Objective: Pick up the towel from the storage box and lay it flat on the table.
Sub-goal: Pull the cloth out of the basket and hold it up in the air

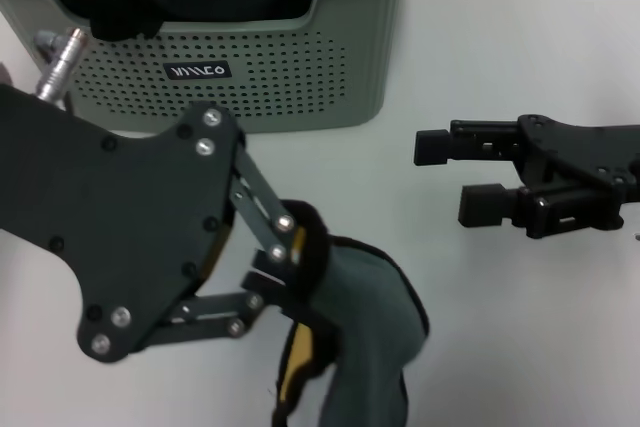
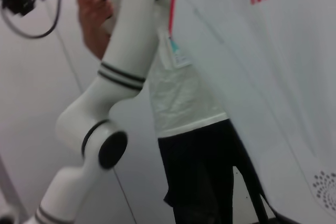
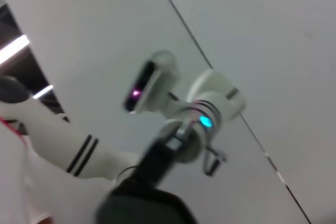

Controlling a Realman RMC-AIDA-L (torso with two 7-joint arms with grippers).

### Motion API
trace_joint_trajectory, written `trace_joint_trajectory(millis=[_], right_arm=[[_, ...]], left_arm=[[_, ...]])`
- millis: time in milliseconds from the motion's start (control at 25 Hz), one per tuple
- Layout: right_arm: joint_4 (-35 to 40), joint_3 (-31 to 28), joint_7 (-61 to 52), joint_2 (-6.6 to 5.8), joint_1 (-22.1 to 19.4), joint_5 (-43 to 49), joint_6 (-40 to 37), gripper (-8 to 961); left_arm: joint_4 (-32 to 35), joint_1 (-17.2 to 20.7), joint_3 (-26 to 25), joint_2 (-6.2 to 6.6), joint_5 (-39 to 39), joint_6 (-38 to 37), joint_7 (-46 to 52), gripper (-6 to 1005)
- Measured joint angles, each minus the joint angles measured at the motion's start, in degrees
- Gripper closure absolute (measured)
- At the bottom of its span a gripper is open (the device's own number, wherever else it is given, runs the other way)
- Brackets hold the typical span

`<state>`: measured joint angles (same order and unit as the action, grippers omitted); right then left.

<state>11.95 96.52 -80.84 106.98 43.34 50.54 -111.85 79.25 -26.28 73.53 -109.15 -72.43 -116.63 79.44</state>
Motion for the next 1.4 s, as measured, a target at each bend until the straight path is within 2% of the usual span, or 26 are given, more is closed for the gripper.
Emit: trace_joint_trajectory(millis=[240, 600, 760, 960, 1240, 1320, 1400], right_arm=[[0.43, 0.2, -4.44, -0.03, 0.74, 0.13, -2.6, 117], [0.63, 0.34, -8.37, 1.34, 2.37, 1.53, -8.88, 120], [0.63, 0.3, -9.1, 1.91, 2.63, 1.72, -10.82, 121], [0.39, 0.33, -9.42, 2.0, 2.62, 1.75, -10.91, 122], [0.11, -0.12, -7.99, 1.21, 1.29, 1.75, -8.53, 125], [0.16, -0.14, -6.06, 0.7, 0.21, 1.77, -5.17, 125], [0.64, -0.11, -1.06, 0.1, -1.46, 2.48, -2.52, 126]], left_arm=[[5.87, -0.54, -1.73, -2.42, -0.64, 0.22, -0.61, 983], [6.19, -1.6, -4.26, -5.3, -0.94, 0.28, -5.64, 982], [6.29, -1.66, -4.93, -5.77, -0.45, 0.28, -7.33, 982], [6.4, -1.68, -6.05, -6.54, -0.05, 0.27, -9.02, 982], [6.28, -1.1, -8.86, -7.08, 1.45, 0.28, -9.72, 981], [6.08, -0.2, -11.04, -7.86, 2.65, 0.3, -9.89, 981], [5.95, 1.18, -14.07, -9.26, 5.03, 0.35, -10.03, 981]])
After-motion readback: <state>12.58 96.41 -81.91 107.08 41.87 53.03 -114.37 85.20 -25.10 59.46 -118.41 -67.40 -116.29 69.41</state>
